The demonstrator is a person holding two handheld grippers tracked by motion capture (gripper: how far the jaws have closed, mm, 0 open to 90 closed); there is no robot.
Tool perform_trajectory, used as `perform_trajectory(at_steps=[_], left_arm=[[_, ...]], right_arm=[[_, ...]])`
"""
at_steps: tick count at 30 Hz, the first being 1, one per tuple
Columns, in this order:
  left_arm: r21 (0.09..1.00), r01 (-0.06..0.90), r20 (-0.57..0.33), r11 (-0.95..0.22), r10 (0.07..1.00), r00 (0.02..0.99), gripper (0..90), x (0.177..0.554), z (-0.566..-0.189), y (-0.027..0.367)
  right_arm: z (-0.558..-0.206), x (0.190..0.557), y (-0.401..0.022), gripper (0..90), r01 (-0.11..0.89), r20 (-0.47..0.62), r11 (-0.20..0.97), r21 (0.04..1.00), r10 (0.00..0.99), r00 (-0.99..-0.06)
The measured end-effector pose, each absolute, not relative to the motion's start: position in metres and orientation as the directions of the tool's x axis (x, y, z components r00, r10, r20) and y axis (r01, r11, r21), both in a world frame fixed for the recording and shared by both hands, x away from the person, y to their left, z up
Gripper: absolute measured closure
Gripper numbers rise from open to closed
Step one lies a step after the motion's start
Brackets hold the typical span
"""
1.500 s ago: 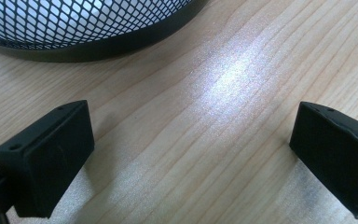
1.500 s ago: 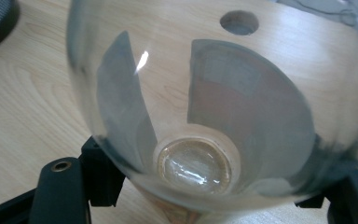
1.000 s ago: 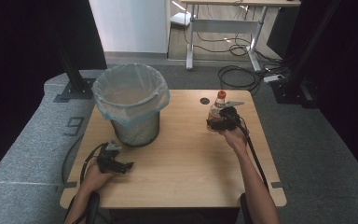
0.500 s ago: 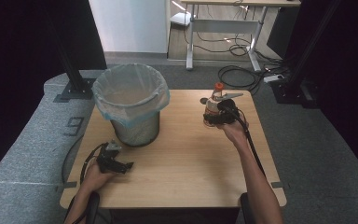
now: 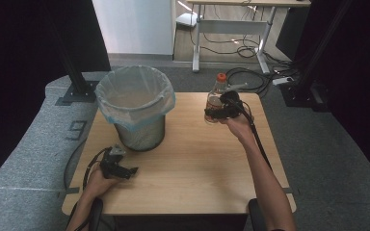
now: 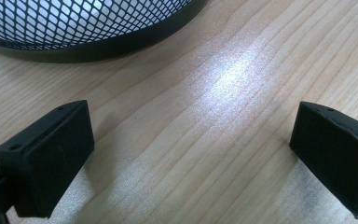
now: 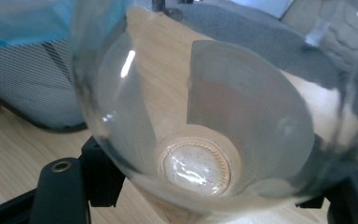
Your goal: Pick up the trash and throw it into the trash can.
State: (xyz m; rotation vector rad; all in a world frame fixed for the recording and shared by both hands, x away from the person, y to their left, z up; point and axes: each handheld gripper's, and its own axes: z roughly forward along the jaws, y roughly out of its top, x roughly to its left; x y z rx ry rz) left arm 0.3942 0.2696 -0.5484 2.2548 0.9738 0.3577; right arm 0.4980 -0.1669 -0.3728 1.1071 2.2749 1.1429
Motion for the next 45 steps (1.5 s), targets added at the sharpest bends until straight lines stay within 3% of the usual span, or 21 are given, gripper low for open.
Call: perform_trajectory(at_steps=[17, 45], left_arm=[[0.658, 0.549, -0.005, -0.516, 0.725, 0.688, 0.0, 0.394, -0.548, 0.270], [0.658, 0.550, -0.007, -0.514, 0.726, 0.687, 0.0, 0.394, -0.548, 0.270]], right_arm=[[-0.315, 0.507, -0.129, 27.5, 0.454, 0.025, 0.397, 0.798, 0.731, -0.682], [-0.253, 0.525, -0.072, 27.5, 0.422, 0.033, 0.428, 0.799, 0.670, -0.742]])
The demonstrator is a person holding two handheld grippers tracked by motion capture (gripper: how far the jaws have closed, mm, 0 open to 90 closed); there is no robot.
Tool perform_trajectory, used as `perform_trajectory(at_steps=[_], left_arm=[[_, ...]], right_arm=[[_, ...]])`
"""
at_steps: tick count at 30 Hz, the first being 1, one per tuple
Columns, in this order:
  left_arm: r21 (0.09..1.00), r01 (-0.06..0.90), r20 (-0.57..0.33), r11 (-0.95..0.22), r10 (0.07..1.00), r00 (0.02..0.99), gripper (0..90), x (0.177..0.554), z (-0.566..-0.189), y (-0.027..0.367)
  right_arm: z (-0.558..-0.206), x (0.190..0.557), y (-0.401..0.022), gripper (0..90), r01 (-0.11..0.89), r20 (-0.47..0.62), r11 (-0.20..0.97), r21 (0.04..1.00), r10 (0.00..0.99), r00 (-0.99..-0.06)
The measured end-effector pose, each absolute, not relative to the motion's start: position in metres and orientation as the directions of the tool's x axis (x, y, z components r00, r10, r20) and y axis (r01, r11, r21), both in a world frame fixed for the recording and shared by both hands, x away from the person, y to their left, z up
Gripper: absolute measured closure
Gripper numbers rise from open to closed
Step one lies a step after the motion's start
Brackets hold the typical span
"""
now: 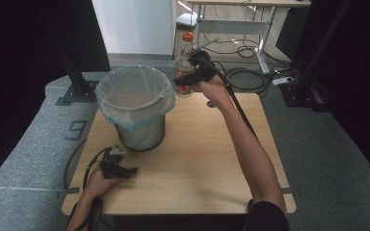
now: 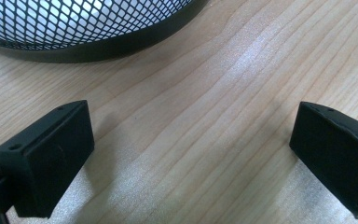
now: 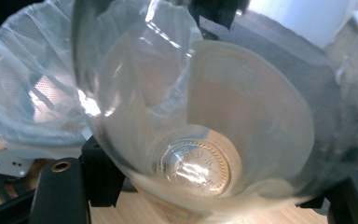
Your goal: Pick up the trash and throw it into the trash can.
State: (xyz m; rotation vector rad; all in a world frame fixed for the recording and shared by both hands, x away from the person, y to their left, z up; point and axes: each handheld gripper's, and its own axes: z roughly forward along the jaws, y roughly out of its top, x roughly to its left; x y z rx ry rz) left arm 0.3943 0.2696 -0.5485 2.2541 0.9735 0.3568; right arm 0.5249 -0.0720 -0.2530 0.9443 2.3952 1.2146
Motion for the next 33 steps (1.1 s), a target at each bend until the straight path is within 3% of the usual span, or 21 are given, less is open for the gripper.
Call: perform_trajectory(at_steps=[21, 33], left_arm=[[0.659, 0.550, -0.007, -0.513, 0.727, 0.687, 0.0, 0.394, -0.549, 0.270], [0.659, 0.550, -0.008, -0.513, 0.727, 0.687, 0.0, 0.394, -0.548, 0.270]], right_arm=[[-0.226, 0.533, -0.014, 27.5, 0.376, 0.016, 0.456, 0.807, 0.620, -0.785], [-0.239, 0.540, 0.016, 27.5, 0.351, 0.003, 0.475, 0.807, 0.591, -0.807]])
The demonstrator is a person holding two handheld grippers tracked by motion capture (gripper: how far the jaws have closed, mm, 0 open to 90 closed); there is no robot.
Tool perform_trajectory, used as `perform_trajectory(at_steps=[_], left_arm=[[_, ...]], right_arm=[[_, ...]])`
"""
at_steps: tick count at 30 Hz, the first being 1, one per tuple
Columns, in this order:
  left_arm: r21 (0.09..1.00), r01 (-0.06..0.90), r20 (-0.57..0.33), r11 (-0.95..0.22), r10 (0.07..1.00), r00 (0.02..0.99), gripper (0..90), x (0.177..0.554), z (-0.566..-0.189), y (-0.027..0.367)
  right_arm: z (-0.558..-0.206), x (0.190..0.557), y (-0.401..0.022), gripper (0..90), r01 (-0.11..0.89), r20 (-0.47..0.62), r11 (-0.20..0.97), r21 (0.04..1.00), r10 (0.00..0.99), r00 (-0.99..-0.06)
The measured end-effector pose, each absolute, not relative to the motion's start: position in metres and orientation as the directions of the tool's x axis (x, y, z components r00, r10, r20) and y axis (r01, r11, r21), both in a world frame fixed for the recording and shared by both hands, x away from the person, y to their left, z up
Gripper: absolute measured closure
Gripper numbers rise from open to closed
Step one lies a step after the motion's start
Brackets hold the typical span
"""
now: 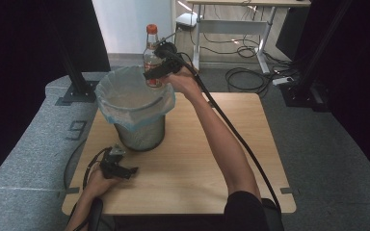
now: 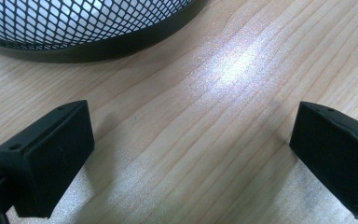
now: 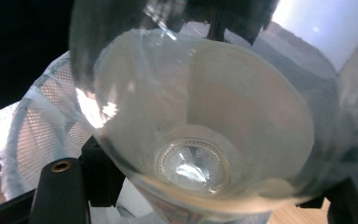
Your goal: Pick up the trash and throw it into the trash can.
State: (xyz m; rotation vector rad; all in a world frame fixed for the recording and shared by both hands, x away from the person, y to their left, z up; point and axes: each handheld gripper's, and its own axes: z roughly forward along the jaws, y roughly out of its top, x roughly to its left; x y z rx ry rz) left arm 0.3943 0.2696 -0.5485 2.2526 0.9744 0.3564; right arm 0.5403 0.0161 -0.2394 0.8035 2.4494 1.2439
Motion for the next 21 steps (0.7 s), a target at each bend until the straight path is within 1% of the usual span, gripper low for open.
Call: perform_trajectory(at_steps=[5, 21], left_arm=[[0.659, 0.549, -0.008, -0.514, 0.725, 0.688, 0.0, 0.395, -0.548, 0.269], [0.659, 0.548, -0.007, -0.515, 0.724, 0.690, 0.0, 0.395, -0.548, 0.269]], right_arm=[[-0.251, 0.545, 0.026, 27.5, 0.358, 0.019, 0.472, 0.806, 0.584, -0.811], [-0.293, 0.552, 0.057, 27.4, 0.367, -0.003, 0.544, 0.755, 0.563, -0.827]])
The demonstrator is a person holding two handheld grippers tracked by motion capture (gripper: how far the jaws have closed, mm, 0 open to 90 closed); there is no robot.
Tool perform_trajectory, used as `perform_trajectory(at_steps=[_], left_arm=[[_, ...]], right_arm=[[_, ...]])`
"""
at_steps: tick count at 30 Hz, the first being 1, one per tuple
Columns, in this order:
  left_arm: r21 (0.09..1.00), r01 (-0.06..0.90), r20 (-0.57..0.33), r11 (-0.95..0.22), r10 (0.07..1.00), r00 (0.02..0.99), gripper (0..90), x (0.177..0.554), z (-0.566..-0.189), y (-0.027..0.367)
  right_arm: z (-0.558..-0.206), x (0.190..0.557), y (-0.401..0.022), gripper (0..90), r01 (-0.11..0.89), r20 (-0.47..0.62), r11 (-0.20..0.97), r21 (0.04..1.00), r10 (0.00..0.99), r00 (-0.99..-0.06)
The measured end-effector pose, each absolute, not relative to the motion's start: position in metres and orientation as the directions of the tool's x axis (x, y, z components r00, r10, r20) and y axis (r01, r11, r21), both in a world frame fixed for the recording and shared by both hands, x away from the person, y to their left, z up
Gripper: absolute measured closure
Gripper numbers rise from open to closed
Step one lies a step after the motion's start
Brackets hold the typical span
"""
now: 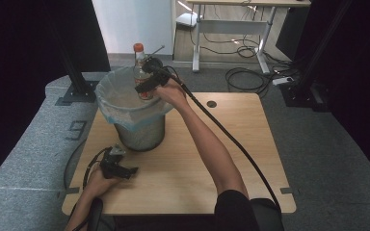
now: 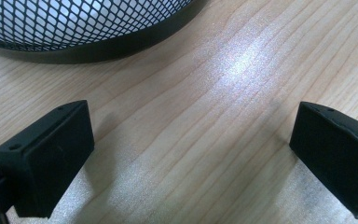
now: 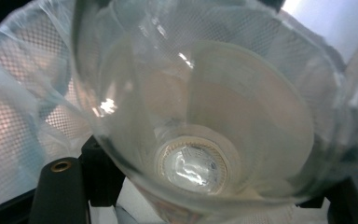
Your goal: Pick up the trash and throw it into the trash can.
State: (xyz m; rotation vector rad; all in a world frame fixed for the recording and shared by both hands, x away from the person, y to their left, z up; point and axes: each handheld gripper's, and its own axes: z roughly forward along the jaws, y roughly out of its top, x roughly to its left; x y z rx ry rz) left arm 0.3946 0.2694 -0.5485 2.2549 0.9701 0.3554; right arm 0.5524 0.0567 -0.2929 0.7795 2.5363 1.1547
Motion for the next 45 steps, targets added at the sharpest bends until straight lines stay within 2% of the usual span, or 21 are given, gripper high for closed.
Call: perform_trajectory(at_steps=[7, 11, 13, 15, 17, 20, 32, 45], left_arm=[[0.659, 0.548, -0.008, -0.515, 0.724, 0.690, 0.0, 0.395, -0.548, 0.269], [0.659, 0.548, -0.008, -0.515, 0.724, 0.690, 0.0, 0.395, -0.548, 0.269], [0.659, 0.548, -0.008, -0.515, 0.724, 0.690, 0.0, 0.395, -0.548, 0.269], [0.659, 0.548, -0.008, -0.515, 0.724, 0.690, 0.0, 0.395, -0.549, 0.269], [0.658, 0.545, -0.007, -0.519, 0.720, 0.694, 0.0, 0.395, -0.548, 0.269], [0.658, 0.545, -0.007, -0.519, 0.720, 0.694, 0.0, 0.395, -0.548, 0.269], [0.659, 0.546, -0.007, -0.517, 0.722, 0.692, 0.0, 0.395, -0.549, 0.268], [0.659, 0.546, -0.006, -0.517, 0.722, 0.692, 0.0, 0.395, -0.549, 0.268]], right_arm=[[-0.303, 0.552, 0.063, 27.4, 0.356, -0.048, 0.580, 0.733, 0.566, -0.823], [-0.307, 0.552, 0.067, 26.3, 0.339, -0.044, 0.616, 0.711, 0.520, -0.853], [-0.308, 0.553, 0.067, 21.3, 0.342, -0.015, 0.590, 0.732, 0.516, -0.857], [-0.305, 0.553, 0.065, 10.4, 0.334, -0.018, 0.564, 0.755, 0.527, -0.850], [-0.303, 0.553, 0.063, 8.2, 0.320, -0.037, 0.566, 0.760, 0.530, -0.847], [-0.301, 0.551, 0.060, 0.0, 0.308, -0.051, 0.580, 0.754, 0.519, -0.853], [-0.291, 0.547, 0.039, 0.0, 0.323, -0.020, 0.574, 0.752, 0.510, -0.860], [-0.273, 0.533, 0.013, 0.0, 0.288, -0.079, 0.585, 0.758, 0.521, -0.850]])
